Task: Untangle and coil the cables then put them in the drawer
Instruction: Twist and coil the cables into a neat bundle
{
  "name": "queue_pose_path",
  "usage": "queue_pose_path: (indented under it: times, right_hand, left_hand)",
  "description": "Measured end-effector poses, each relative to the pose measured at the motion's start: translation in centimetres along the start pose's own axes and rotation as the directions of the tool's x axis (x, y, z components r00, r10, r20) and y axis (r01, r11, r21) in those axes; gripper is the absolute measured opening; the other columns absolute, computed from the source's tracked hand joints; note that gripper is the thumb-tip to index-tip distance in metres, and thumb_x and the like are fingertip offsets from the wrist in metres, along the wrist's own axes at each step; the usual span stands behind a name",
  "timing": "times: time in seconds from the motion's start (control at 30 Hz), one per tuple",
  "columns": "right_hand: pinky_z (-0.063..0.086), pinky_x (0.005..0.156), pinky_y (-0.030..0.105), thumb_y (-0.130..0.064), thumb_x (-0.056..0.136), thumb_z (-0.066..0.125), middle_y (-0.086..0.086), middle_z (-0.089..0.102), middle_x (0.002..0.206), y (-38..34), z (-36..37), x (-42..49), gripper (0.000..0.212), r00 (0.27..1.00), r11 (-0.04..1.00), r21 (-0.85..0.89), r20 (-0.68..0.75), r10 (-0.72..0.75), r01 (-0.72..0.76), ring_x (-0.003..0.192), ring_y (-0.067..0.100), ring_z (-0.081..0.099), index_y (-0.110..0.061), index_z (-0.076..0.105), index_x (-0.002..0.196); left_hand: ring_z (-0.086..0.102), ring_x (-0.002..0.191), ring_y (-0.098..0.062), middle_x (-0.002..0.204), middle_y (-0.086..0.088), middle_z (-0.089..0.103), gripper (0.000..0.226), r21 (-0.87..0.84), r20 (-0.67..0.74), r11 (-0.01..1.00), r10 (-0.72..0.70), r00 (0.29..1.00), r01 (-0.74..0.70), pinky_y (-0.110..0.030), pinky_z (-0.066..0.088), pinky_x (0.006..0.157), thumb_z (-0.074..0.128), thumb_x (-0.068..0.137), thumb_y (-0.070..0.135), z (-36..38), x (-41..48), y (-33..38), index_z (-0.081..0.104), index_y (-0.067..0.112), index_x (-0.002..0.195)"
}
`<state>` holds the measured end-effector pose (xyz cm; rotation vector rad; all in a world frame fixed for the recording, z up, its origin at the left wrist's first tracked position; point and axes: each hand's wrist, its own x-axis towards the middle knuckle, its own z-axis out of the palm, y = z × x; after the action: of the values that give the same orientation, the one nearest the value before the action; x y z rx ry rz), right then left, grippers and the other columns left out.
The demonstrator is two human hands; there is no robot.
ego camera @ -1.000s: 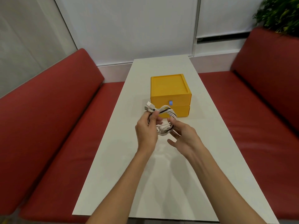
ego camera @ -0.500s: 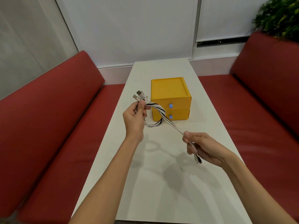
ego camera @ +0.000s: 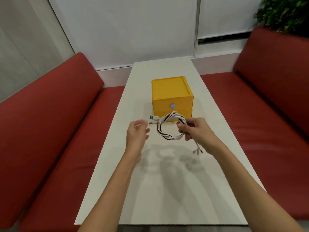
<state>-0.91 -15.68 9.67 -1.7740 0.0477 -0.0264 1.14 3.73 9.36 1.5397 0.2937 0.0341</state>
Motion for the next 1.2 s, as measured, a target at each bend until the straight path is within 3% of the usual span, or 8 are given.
queue_pose_path:
  times: [0.13,0.23,0.37,0.5,0.67,0.87,1.03,1.2]
  right_hand:
    - [0.044,0.053,0.020,-0.016,0.091,0.061,0.007,0.064,0.070,-0.3,0.1,-0.3,0.016,0.994,0.971,-0.233,0.111,-0.020,0.046,0.049,0.011,0.049,-0.003,0.069,0.084]
    - [0.044,0.053,0.021,-0.018,0.091,0.062,0.006,0.065,0.069,-1.2,0.9,-0.7,0.017,0.979,0.949,-0.288,0.193,-0.072,0.127,0.048,0.010,0.050,-0.006,0.069,0.083]
    - [0.041,0.053,0.025,-0.018,0.090,0.063,0.007,0.065,0.070,-1.8,-0.4,-1.3,0.013,0.961,0.972,-0.185,0.261,-0.090,0.142,0.052,0.013,0.046,-0.010,0.073,0.095]
    - [0.041,0.053,0.022,-0.012,0.089,0.065,0.005,0.066,0.072,-1.4,-1.9,-1.7,0.014,0.932,0.991,-0.101,0.361,-0.045,0.086,0.057,0.016,0.043,-0.006,0.073,0.099]
    - [0.038,0.050,0.021,-0.011,0.090,0.062,0.005,0.062,0.072,-0.7,-2.3,-2.0,0.012,0.954,0.995,0.095,0.300,0.005,-0.035,0.054,0.013,0.041,-0.005,0.072,0.090]
    - [0.030,0.044,0.019,-0.011,0.091,0.058,0.003,0.055,0.072,0.7,-1.3,-2.3,0.015,0.970,0.892,0.406,0.209,0.124,-0.201,0.043,0.007,0.027,-0.004,0.068,0.100]
    - [0.031,0.044,0.020,-0.013,0.092,0.060,0.004,0.054,0.071,1.2,-1.1,-2.4,0.013,0.972,0.932,0.301,0.182,0.150,-0.201,0.046,0.008,0.029,-0.003,0.068,0.096]
    - [0.032,0.044,0.021,-0.014,0.093,0.059,0.005,0.054,0.069,1.3,0.2,-2.5,0.014,0.983,0.893,0.414,0.113,0.142,-0.177,0.042,0.007,0.029,-0.002,0.065,0.092]
  left_hand:
    - [0.058,0.104,-0.005,0.116,0.006,0.062,0.027,0.400,0.181,0.815,0.378,0.908,-0.419,-0.014,0.046,0.085,0.057,0.095,0.033,0.0,-0.7,0.9,0.059,0.018,0.117]
    - [0.060,0.093,-0.001,0.104,0.011,0.065,0.034,0.508,0.445,0.696,0.292,0.847,-0.507,-0.010,0.041,0.072,0.050,0.096,0.045,1.1,-1.4,1.6,0.060,0.021,0.118]
    - [0.050,0.047,-0.010,0.050,0.007,0.057,0.044,0.393,0.472,0.822,0.203,0.858,-0.411,-0.028,0.041,0.054,0.059,0.091,0.046,0.6,-1.7,0.5,0.062,0.004,0.078]
    - [0.041,0.044,-0.012,0.046,0.004,0.050,0.051,0.316,0.423,0.898,0.156,0.893,-0.306,-0.021,0.033,0.047,0.069,0.079,0.049,0.1,-1.8,0.8,0.052,0.008,0.055]
    - [0.044,0.053,-0.012,0.060,0.003,0.058,0.049,0.290,0.541,0.945,-0.030,0.841,-0.153,-0.022,0.032,0.049,0.054,0.079,0.061,-0.3,-2.2,1.7,0.068,0.015,0.076]
    - [0.060,0.075,-0.010,0.080,0.001,0.064,0.030,0.084,0.690,0.994,-0.105,0.717,0.064,-0.024,0.054,0.071,0.066,0.085,0.019,-1.0,-2.3,0.5,0.067,0.011,0.114]
    - [0.051,0.061,-0.008,0.085,-0.005,0.072,0.023,0.035,0.527,0.995,-0.098,0.844,0.094,-0.016,0.043,0.053,0.066,0.084,0.020,-1.2,-1.9,-0.5,0.070,0.003,0.099]
    - [0.063,0.066,-0.012,0.080,-0.007,0.070,0.020,-0.267,0.282,0.947,-0.100,0.954,0.178,-0.020,0.056,0.065,0.061,0.092,0.023,0.2,-1.8,-0.4,0.066,0.005,0.097]
